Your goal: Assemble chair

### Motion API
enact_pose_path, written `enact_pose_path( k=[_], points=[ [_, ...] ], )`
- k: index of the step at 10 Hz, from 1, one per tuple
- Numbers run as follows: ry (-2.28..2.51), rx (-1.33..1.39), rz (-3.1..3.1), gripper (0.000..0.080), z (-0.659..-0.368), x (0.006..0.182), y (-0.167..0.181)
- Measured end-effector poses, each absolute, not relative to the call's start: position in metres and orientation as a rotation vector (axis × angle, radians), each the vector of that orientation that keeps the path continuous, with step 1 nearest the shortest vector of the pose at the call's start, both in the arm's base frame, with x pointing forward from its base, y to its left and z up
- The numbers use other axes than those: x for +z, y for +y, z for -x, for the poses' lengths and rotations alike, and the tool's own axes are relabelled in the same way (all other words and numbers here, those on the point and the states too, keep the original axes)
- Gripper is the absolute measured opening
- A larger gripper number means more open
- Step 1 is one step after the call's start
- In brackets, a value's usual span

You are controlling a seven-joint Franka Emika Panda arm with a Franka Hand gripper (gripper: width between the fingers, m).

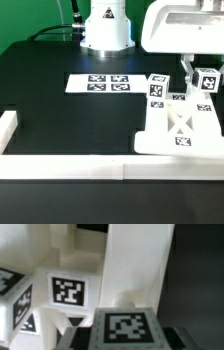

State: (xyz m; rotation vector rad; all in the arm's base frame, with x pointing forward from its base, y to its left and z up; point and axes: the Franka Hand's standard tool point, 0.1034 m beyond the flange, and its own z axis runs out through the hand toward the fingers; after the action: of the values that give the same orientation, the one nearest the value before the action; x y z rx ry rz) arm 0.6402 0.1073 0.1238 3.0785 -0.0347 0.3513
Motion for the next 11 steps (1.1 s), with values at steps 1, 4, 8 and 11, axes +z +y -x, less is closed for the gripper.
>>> enact_pose_path(
  k=[1, 4, 8, 11],
  points=[
    [-0.043, 0.334, -3.08, 0.0271, -0.639, 0.123, 0.104],
    [-0.058, 0.316, -3.08, 0.0271, -0.641, 0.124, 0.1],
    [-0.055, 0.317, -3.083, 0.0271, -0.641, 0.127, 0.101],
    [-0.139, 0.227, -3.12, 0.0271, -0.637, 0.147, 0.092]
  ],
)
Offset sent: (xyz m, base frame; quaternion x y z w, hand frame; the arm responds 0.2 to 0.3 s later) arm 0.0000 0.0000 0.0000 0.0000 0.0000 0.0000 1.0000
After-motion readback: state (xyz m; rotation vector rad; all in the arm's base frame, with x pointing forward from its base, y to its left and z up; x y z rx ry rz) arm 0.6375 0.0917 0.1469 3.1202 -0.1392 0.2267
